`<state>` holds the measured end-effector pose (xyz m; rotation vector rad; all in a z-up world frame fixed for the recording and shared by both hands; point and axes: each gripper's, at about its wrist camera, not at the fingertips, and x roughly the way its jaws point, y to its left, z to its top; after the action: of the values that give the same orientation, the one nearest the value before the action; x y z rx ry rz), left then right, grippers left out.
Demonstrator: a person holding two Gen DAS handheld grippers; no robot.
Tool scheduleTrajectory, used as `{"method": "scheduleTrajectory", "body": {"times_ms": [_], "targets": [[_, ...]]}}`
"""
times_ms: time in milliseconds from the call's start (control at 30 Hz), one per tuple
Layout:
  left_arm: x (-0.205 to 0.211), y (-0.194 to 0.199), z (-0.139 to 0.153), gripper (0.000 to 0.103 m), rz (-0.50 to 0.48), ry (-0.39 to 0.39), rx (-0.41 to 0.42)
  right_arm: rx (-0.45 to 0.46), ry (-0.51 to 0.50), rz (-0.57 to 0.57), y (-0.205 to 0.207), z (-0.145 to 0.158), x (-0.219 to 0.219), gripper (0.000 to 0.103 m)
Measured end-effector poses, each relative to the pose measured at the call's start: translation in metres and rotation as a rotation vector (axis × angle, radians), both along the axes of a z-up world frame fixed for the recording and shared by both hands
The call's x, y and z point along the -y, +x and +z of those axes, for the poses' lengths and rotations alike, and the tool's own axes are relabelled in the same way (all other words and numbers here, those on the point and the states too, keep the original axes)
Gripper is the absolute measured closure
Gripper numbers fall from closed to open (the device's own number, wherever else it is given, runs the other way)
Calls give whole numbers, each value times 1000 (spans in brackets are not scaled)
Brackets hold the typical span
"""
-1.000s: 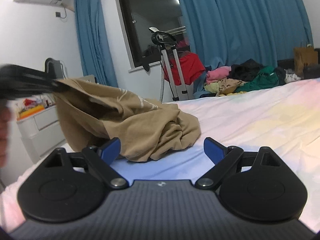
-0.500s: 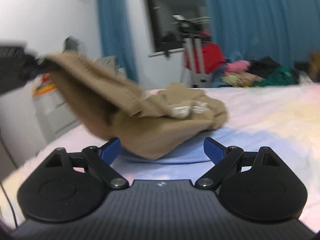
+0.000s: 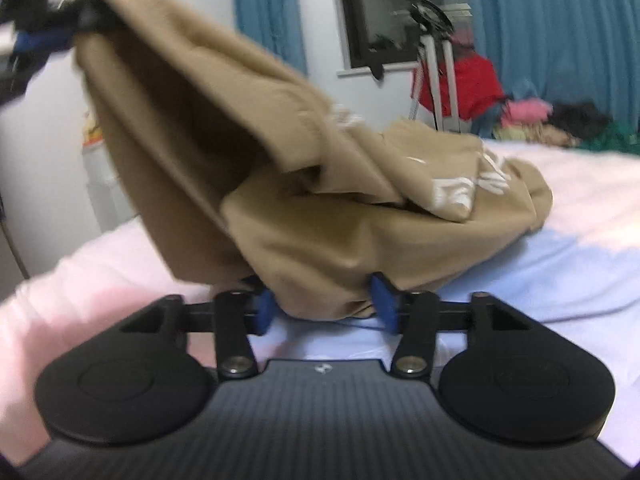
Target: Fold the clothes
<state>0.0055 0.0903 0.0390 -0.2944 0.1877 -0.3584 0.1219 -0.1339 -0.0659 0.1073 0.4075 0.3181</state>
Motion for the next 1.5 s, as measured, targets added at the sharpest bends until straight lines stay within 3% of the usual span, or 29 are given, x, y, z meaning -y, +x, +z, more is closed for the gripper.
{"method": "scheduleTrajectory", "body": {"times_ms": [67,267,567,700,800,867,967,1033,1067,1100,1133,1167,1367,1500], "targets": [[-4,9,-2,97,26,2,-8,1,6,-14,0,3,2,83],[-20,23,1,97,105,-30,-28,21,4,-26,-13,31,13,92],[-30,9,14,97,89,-102,-19,36,132,-206,-51,77,97,95],[-27,7,12,97,52,-112,-39,18,193,-410,-43,79,149,94],[-15,9,5,97,27,-67,-68,-70,268,-553,-39,66,183,92],[-7,9,0,97,11,-41,-82,-123,304,-572,-39,56,191,92],[5,7,-5,97,-2,-2,-74,-125,312,-463,-38,58,174,91],[11,5,-5,97,-5,14,-64,-102,290,-358,-41,63,148,84],[14,4,-5,97,-7,20,-60,-90,279,-306,-43,65,135,63],[16,3,-6,97,-6,24,-58,-76,267,-259,-45,67,122,29],[17,2,-6,97,-5,25,-59,-57,252,-222,-50,68,108,15],[19,1,-7,97,-3,25,-61,-39,238,-186,-54,68,93,11],[22,4,-8,97,2,22,-68,-37,32,22,-64,56,13,12],[22,8,-11,97,0,15,-72,-83,-118,21,-59,32,-21,12]]}}
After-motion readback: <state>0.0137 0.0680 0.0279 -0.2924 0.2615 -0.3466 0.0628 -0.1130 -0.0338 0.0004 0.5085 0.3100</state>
